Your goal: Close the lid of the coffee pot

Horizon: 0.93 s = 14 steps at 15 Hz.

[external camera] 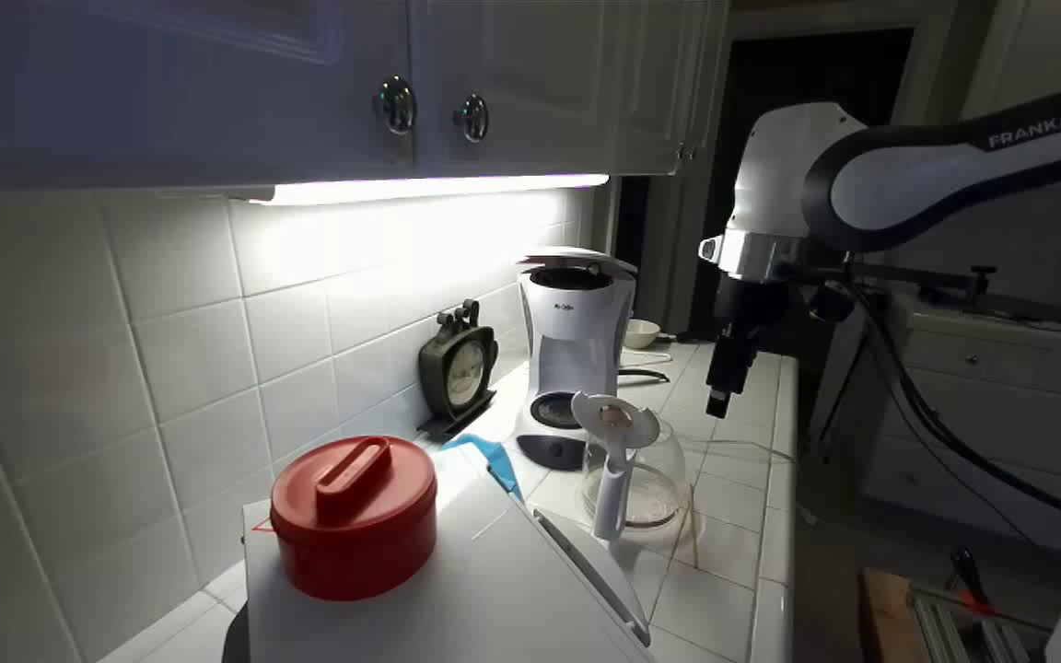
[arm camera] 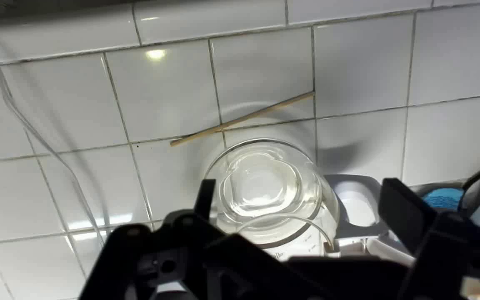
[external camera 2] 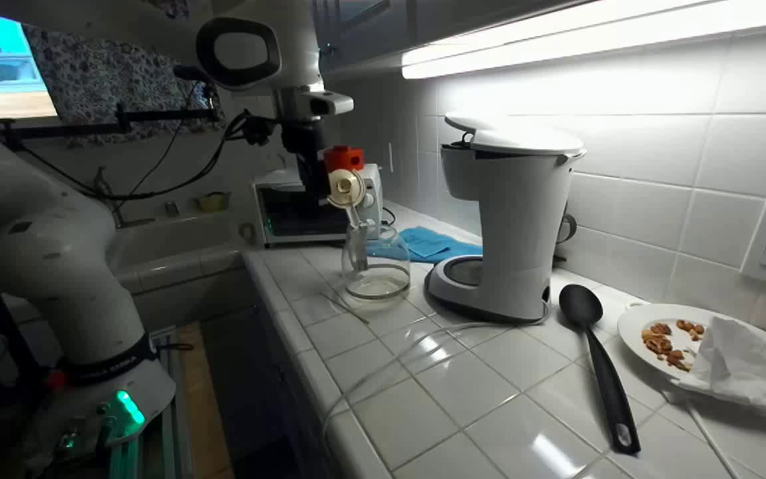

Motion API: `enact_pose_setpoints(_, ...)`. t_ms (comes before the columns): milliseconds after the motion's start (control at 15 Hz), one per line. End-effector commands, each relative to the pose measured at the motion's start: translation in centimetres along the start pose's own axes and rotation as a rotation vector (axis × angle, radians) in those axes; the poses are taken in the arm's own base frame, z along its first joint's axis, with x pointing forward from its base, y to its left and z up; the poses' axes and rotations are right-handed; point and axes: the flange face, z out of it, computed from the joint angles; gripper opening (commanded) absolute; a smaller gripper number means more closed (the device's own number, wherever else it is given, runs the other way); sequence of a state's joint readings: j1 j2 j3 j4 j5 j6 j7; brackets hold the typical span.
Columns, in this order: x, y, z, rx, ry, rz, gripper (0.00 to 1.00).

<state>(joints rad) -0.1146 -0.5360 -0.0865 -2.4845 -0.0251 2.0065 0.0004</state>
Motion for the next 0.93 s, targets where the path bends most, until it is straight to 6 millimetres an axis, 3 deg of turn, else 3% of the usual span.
enact_pose_setpoints(0, 0.0, 0.0, -0.1, 0.0, -0.001, 0.0, 1.0)
enact_pose_setpoints(400, 0.0, -0.2, -0.2, 0.004, 0.007, -0.014, 1.0)
enact_pose_setpoints(867, 0.5, -3.7, -2.3, 0.075, 0.094, -0.274, 1.0)
